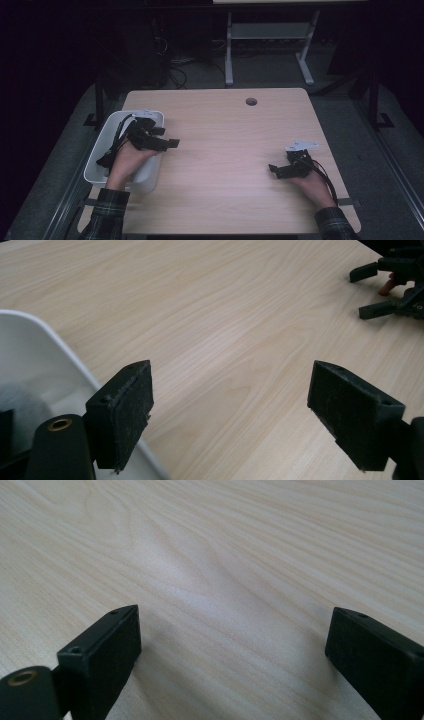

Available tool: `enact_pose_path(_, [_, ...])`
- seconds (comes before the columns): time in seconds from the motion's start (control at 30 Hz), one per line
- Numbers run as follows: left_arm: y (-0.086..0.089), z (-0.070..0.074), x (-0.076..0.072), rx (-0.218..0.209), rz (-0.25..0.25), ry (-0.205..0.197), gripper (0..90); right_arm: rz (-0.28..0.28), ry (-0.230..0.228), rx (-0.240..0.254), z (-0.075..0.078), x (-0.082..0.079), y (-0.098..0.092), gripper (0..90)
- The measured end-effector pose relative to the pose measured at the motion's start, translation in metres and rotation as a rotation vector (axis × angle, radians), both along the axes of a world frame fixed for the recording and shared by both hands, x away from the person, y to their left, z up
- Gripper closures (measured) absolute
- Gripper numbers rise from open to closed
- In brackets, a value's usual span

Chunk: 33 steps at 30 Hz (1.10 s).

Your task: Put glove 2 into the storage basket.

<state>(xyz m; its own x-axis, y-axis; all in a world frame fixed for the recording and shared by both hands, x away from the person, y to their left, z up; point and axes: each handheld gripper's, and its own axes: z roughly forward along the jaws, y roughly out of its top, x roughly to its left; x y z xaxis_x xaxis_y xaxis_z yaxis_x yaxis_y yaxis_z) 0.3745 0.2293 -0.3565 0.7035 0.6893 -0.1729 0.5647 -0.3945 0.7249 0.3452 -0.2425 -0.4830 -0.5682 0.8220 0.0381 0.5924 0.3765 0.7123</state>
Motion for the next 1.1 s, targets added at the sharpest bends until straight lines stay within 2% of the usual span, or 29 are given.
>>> enact_pose_path(0.2, [-0.012,-0.004,-0.005,0.005,-0.026,-0.012,17.6,0.000,0.000,0.000,0.000,0.000,0.000,7.4])
enact_pose_path(0.33, [-0.019,-0.008,-0.009,-0.016,-0.035,-0.019,17.6,0.000,-0.001,-0.001,0.000,0.000,0.000,7.4])
enact_pose_path(0.6, [-0.036,-0.018,-0.021,-0.010,-0.074,-0.034,17.6,0.001,-0.001,-0.001,0.000,0.000,0.000,7.4])
enact_pose_path(0.77, [-0.046,-0.025,-0.028,-0.016,-0.094,-0.029,17.5,0.000,0.000,0.000,0.000,0.000,0.000,7.4])
enact_pose_path(0.87, [-0.054,-0.032,-0.033,-0.013,-0.113,-0.031,17.5,0.001,0.000,0.000,0.000,0.000,0.000,7.4])
enact_pose_path(1.0, [-0.069,-0.043,-0.042,0.022,-0.152,-0.028,17.5,0.000,0.000,0.000,0.000,0.000,0.000,7.4])
enact_pose_path(1.1, [-0.074,-0.047,-0.044,0.031,-0.163,-0.029,17.4,0.000,0.000,0.000,0.000,0.000,0.000,7.4])
